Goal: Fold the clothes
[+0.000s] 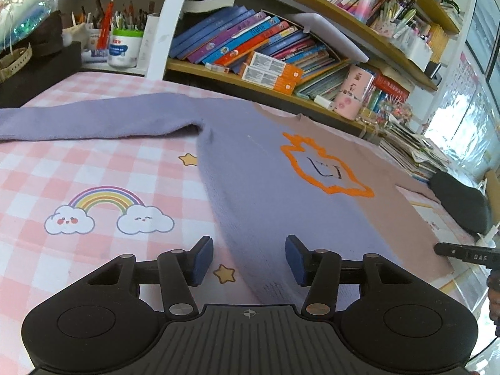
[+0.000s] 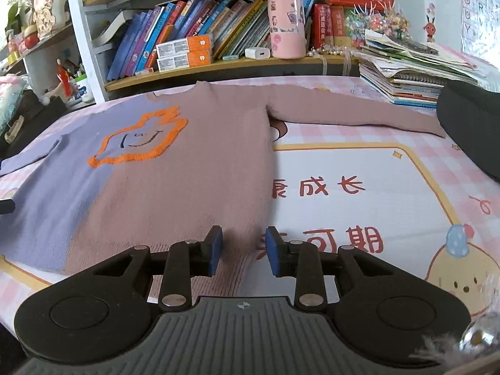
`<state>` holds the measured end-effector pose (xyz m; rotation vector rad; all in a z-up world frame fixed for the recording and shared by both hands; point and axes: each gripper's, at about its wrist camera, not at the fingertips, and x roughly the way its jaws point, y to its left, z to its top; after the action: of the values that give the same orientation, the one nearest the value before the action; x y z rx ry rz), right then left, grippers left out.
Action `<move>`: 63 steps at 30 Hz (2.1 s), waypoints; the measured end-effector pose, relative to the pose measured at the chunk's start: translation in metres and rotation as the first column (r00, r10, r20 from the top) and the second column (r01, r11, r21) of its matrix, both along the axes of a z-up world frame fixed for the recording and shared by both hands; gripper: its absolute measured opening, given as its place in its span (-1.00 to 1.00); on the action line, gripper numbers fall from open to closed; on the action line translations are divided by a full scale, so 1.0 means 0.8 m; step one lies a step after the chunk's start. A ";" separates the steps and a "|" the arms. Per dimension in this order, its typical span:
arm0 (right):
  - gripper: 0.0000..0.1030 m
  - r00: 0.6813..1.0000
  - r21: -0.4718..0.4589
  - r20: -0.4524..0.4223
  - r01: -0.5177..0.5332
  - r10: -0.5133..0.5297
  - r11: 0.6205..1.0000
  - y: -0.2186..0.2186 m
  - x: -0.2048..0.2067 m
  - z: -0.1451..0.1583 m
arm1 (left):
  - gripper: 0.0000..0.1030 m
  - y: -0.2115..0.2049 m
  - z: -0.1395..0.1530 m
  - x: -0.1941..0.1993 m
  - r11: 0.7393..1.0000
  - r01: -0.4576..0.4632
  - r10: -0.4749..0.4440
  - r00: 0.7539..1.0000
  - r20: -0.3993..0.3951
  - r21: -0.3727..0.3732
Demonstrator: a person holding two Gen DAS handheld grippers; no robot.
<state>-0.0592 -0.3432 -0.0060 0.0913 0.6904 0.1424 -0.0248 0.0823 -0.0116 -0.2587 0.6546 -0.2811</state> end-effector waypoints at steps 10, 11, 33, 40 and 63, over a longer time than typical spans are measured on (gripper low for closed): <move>-0.80 0.999 0.016 0.012 -0.039 0.039 0.999 0.015 0.002 0.002 | -0.90 0.009 -0.003 0.009 1.000 0.006 -0.006 1.000 -0.005 -0.014; -0.80 0.999 0.020 0.015 -0.045 0.045 0.999 0.018 0.004 0.003 | -0.90 0.009 -0.002 0.008 1.000 0.004 -0.004 1.000 -0.004 -0.012; -0.48 0.999 0.033 0.003 -0.039 0.039 0.999 0.019 0.008 0.001 | -0.29 0.015 -0.001 -0.001 0.999 -0.006 0.005 1.000 -0.020 -0.054; -0.81 0.996 0.033 0.083 -0.046 0.043 0.998 0.017 0.011 0.024 | -0.92 0.014 -0.004 -0.003 0.998 0.000 -0.001 1.000 -0.019 -0.065; -0.53 1.000 0.031 0.025 -0.017 0.017 0.999 0.012 0.006 -0.002 | -0.73 0.017 -0.007 -0.009 0.997 -0.018 0.017 1.000 -0.019 -0.073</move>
<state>-0.0546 -0.3339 -0.0073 0.1133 0.6644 0.1703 -0.0320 0.0962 -0.0173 -0.3368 0.6606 -0.2864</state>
